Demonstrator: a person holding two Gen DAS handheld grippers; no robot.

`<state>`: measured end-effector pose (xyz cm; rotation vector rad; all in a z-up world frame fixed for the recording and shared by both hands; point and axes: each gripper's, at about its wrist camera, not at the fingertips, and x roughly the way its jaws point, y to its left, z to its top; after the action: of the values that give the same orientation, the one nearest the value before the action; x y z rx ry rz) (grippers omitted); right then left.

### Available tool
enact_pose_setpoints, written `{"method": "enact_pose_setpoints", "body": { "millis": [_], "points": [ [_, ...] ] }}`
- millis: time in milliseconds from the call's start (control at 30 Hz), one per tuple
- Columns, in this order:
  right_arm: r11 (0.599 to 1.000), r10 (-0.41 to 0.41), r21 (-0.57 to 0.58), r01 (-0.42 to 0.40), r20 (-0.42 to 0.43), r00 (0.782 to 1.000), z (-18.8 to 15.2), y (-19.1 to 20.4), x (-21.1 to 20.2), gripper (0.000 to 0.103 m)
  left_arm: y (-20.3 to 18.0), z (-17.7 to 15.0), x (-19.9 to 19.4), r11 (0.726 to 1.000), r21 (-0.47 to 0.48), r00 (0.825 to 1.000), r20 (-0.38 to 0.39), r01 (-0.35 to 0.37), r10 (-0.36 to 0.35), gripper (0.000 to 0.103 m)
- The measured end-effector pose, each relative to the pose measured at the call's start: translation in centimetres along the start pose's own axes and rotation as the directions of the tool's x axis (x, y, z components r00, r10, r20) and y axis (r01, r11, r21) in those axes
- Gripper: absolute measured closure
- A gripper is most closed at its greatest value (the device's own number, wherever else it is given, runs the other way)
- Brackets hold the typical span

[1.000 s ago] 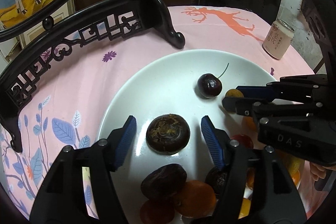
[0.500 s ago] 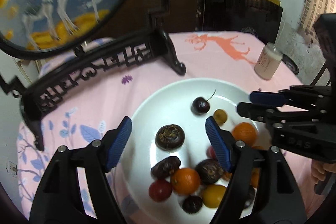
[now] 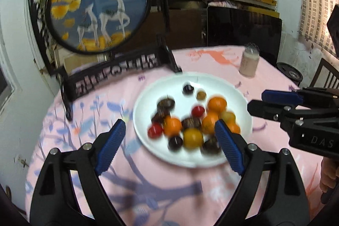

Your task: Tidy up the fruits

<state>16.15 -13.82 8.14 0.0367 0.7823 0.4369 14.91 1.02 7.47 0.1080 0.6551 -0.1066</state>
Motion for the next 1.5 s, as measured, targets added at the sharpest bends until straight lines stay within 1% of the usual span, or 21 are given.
{"method": "enact_pose_setpoints", "body": {
  "millis": [200,300,400,500,567,600,700,867,900,933,967,1000,1033,1100,1200,1233,1267,1300,1400,1433,1500],
  "points": [
    [0.997,0.017,0.078,-0.015,-0.027,0.999,-4.3,-0.4,0.8,0.064,0.1,-5.0,1.4,0.997,-0.081,0.998,-0.067,0.014,-0.02,0.015],
    [0.995,-0.007,0.098,0.008,-0.018,1.0,-6.4,-0.5,1.1,0.064,0.3,-6.4,1.5,0.996,-0.092,0.997,-0.076,-0.006,-0.001,0.014],
    [0.993,-0.036,0.114,0.035,0.001,0.999,-8.6,-0.6,1.1,0.061,0.3,-7.5,0.6,0.996,-0.086,0.998,-0.063,-0.035,0.029,0.012],
    [0.993,-0.091,0.08,0.088,0.033,0.995,-9.9,-0.1,0.0,0.06,0.1,-8.0,-1.1,0.996,-0.079,0.998,-0.026,-0.051,0.049,0.008],
    [0.993,-0.1,0.074,0.095,0.073,0.992,-10.4,0.0,-1.1,0.051,-0.4,-8.2,-2.7,0.995,-0.067,0.997,0.015,-0.073,0.075,0.004],
    [0.993,-0.103,0.074,0.095,0.105,0.989,-10.7,0.2,-2.0,0.044,-0.7,-8.4,-3.6,0.995,-0.056,0.995,0.042,-0.086,0.089,0.003],
    [0.993,-0.113,0.057,0.105,0.172,0.979,-11.7,0.9,-4.0,0.043,-1.4,-9.1,-6.2,0.992,-0.044,0.987,0.111,-0.116,0.12,0.002],
    [0.994,-0.11,0.054,0.1,0.25,0.962,-13.3,1.5,-6.7,0.037,-1.4,-10.0,-8.4,0.991,-0.075,0.981,0.151,-0.114,0.125,0.002],
    [0.994,-0.107,0.056,0.095,0.262,0.959,-13.6,1.6,-7.1,0.033,-1.2,-10.1,-8.7,0.989,-0.087,0.979,0.157,-0.117,0.129,0.002],
    [0.994,-0.102,0.056,0.09,0.274,0.956,-13.8,1.7,-7.4,0.023,-1.1,-10.2,-8.8,0.989,-0.095,0.978,0.161,-0.116,0.13,0.002],
    [0.995,-0.099,0.054,0.087,0.283,0.954,-14.0,1.9,-7.7,0.016,-0.9,-10.2,-8.9,0.988,-0.104,0.978,0.162,-0.115,0.131,0.002],
    [0.995,-0.099,0.05,0.088,0.289,0.952,-14.1,2.1,-7.9,0.005,-0.8,-10.2,-8.8,0.987,-0.111,0.979,0.158,-0.115,0.132,0.002],
    [0.995,-0.1,0.039,0.093,0.3,0.949,-14.3,2.4,-8.1,0.002,-0.6,-10.2,-8.8,0.987,-0.114,0.979,0.154,-0.113,0.13,0.002],
    [0.994,-0.108,0.008,0.111,0.321,0.941,-14.3,3.1,-8.4,0.002,-0.6,-10.3,-8.6,0.988,-0.114,0.982,0.143,-0.104,0.12,0.002],
    [0.978,-0.176,-0.053,0.203,0.325,0.929,-14.4,4.6,-8.2,0.001,-0.7,-10.3,-8.3,0.991,-0.105,0.987,0.123,-0.086,0.099,0.002],
    [0.974,-0.184,-0.067,0.217,0.32,0.929,-14.4,4.8,-8.1,0.001,-0.8,-10.3,-8.2,0.989,-0.103,0.987,0.112,-0.106,0.118,0.002],
    [0.969,-0.198,-0.075,0.235,0.33,0.923,-14.6,4.9,-8.1,0.001,-0.8,-10.3,-8.2,0.988,-0.101,0.986,0.11,-0.116,0.127,0.002],
    [0.965,-0.206,-0.082,0.25,0.352,0.913,-14.9,5.1,-8.2,0.001,-1.0,-10.3,-8.3,0.987,-0.096,0.984,0.114,-0.127,0.138,0.002],
    [0.948,-0.227,-0.101,0.301,0.445,0.866,-15.8,5.5,-9.2,0.001,-1.2,-10.5,-8.9,0.987,-0.092,0.98,0.137,-0.132,0.144,0.002],
    [0.947,-0.228,-0.103,0.304,0.449,0.864,-15.7,5.5,-9.3,0.001,-1.1,-10.4,-8.9,0.987,-0.092,0.98,0.137,-0.129,0.141,0.002],
    [0.954,-0.217,-0.096,0.285,0.436,0.873,-15.5,5.2,-9.2,0.001,-1.1,-10.4,-8.7,0.988,-0.093,0.983,0.127,-0.121,0.132,0.002]
  ]
}}
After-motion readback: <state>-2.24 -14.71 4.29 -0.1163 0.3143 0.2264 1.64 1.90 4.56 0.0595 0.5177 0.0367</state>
